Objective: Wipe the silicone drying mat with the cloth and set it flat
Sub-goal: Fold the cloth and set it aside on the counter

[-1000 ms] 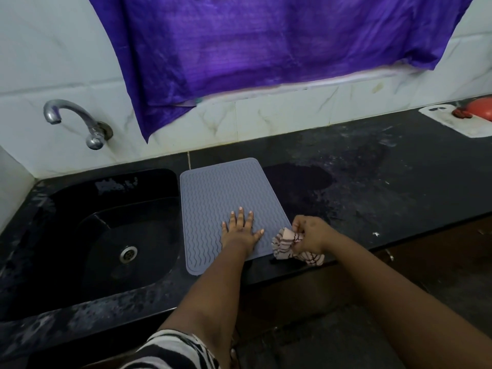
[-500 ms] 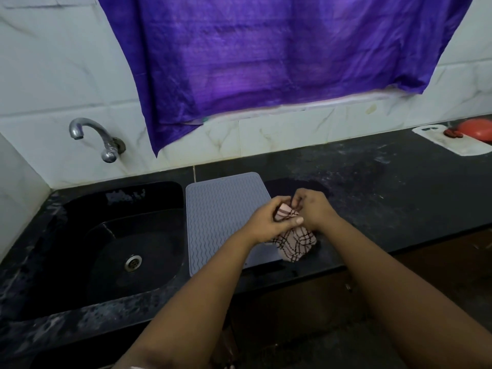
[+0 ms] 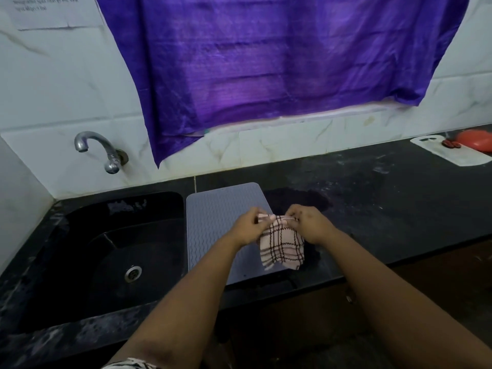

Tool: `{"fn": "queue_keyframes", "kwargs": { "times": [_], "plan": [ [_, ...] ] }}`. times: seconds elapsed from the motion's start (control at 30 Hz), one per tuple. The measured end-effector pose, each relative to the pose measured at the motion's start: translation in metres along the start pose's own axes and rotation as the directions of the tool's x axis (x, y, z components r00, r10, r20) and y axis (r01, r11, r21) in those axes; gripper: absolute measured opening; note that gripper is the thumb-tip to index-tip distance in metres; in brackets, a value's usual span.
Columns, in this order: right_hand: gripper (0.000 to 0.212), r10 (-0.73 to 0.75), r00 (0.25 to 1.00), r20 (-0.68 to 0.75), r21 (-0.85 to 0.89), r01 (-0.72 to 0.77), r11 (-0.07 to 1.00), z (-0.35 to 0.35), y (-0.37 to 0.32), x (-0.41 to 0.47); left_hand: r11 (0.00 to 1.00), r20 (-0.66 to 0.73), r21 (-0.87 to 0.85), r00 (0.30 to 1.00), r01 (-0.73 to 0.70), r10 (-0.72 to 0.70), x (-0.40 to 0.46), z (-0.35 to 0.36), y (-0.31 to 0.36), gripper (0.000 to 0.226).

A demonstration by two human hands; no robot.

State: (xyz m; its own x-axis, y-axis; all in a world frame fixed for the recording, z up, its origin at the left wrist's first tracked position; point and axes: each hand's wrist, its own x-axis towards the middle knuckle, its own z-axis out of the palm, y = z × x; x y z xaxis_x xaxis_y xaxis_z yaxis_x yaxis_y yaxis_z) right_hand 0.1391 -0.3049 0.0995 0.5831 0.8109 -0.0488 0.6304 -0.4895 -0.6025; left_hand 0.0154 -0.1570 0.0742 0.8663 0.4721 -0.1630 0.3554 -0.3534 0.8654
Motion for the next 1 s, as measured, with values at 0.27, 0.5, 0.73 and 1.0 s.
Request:
{"fn": "queue_keyframes", "kwargs": {
  "times": [0.27,0.5,0.73,1.0],
  "plan": [
    [0.016,0.006,0.999,-0.044,0.010,-0.005,1.000,-0.023,-0.007,0.050,0.712,0.154,0.569,0.904,-0.412,0.400,0.047,-0.009,-0.002,0.090],
    [0.025,0.126,0.991,0.031,0.046,-0.128,0.991,-0.035,0.012,0.090,0.695,0.352,0.580,0.901,-0.424,0.254,0.106,-0.020,0.017,0.035],
    [0.021,0.252,0.909,0.333,-0.179,-0.202,0.963,-0.047,0.057,0.119,0.806,0.606,0.461,0.795,-0.371,0.020,0.170,-0.007,0.048,0.020],
    [0.030,0.254,0.930,0.265,-0.266,-0.183,0.946,-0.085,0.110,0.186,0.724,0.488,0.539,0.860,-0.431,0.149,0.244,0.025,0.062,0.032]
  ]
}}
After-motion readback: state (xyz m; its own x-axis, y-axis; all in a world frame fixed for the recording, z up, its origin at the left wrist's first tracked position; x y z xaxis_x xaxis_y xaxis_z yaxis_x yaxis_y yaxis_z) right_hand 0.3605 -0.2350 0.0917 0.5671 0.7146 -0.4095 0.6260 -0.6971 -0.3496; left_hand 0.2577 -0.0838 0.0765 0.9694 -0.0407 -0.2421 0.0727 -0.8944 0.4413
